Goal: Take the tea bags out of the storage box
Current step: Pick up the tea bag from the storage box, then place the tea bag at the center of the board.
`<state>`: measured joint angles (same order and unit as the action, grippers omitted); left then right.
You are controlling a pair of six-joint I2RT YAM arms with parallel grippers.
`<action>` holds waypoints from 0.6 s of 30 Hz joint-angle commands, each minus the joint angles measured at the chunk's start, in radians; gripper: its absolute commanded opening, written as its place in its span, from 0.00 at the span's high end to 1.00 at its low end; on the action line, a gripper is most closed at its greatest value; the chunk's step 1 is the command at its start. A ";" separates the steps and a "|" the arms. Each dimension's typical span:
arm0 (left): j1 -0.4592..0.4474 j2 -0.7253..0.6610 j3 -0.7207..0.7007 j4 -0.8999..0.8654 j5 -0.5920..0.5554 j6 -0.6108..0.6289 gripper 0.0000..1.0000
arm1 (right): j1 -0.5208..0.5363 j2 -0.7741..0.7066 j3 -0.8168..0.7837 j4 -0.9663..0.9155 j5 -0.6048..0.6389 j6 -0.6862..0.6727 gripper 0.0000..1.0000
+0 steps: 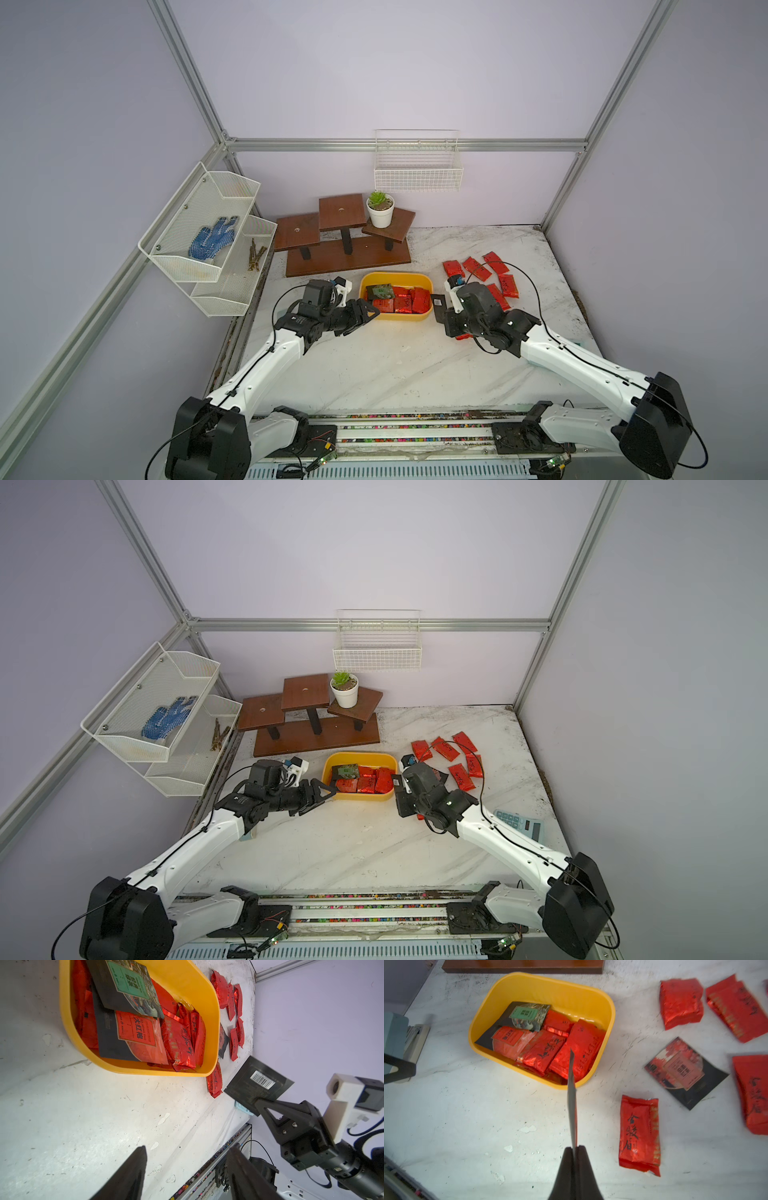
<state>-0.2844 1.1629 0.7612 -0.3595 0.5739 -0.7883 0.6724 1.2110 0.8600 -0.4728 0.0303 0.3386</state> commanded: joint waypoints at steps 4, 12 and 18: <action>-0.006 -0.035 0.037 0.024 -0.028 -0.015 0.35 | 0.002 -0.036 -0.180 0.145 -0.232 0.170 1.00; -0.007 -0.023 0.037 0.021 -0.028 -0.017 0.35 | 0.000 0.018 -0.292 0.296 -0.264 0.244 1.00; -0.008 -0.014 0.042 0.021 -0.036 -0.016 0.35 | -0.004 0.073 -0.267 0.256 -0.152 0.250 1.00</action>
<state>-0.2852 1.1515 0.7612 -0.3599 0.5449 -0.8017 0.6724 1.2675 0.5709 -0.2310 -0.1871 0.5720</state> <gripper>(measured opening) 0.649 0.051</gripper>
